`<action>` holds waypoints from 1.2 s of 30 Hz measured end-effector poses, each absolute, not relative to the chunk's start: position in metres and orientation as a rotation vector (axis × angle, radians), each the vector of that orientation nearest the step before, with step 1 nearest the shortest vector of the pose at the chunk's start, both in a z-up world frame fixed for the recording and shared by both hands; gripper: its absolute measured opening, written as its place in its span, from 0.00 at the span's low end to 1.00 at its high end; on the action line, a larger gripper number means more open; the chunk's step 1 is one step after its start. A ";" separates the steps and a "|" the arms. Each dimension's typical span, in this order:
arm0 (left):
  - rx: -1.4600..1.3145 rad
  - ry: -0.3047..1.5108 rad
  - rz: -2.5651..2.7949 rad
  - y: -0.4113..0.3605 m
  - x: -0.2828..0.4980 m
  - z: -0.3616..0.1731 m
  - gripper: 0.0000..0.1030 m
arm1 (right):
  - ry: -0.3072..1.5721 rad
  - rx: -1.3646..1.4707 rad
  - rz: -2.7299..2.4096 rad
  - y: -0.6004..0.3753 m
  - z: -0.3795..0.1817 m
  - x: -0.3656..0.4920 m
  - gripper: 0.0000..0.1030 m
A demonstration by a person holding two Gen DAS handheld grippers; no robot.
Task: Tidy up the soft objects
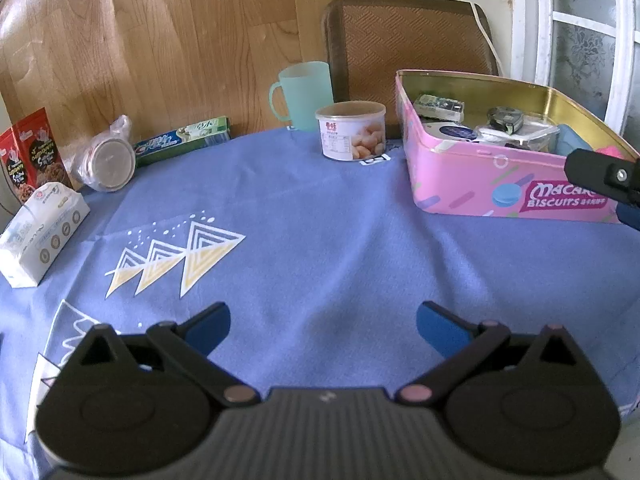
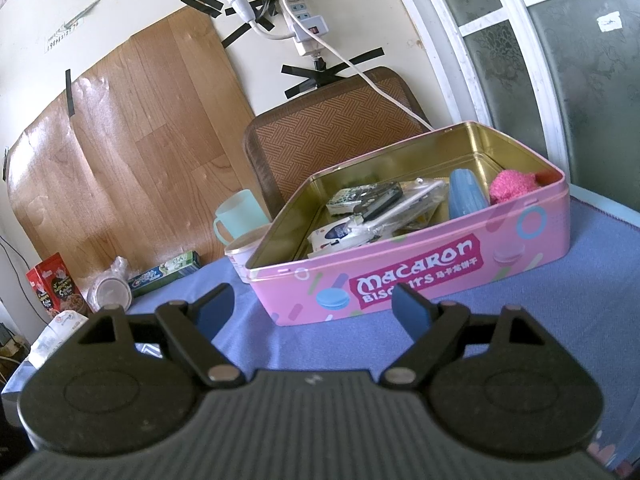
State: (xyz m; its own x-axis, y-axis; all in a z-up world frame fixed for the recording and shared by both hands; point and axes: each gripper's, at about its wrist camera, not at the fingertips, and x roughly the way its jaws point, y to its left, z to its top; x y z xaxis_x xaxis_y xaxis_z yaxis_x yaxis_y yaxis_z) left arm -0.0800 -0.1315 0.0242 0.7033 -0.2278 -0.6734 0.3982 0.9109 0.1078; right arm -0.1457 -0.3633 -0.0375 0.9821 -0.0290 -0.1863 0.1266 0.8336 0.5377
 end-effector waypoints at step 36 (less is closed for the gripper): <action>0.263 0.726 -0.349 -0.134 -0.079 0.024 1.00 | 0.169 0.581 -0.090 -0.365 -0.038 -0.147 0.86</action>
State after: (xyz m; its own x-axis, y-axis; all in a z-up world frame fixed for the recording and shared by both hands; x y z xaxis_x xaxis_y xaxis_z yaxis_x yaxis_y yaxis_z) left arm -0.0792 -0.1339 0.0235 0.6941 -0.2193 -0.6857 0.3989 0.9101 0.1127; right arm -0.1467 -0.3647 -0.0379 0.9823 -0.0367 -0.1840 0.1319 0.8324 0.5383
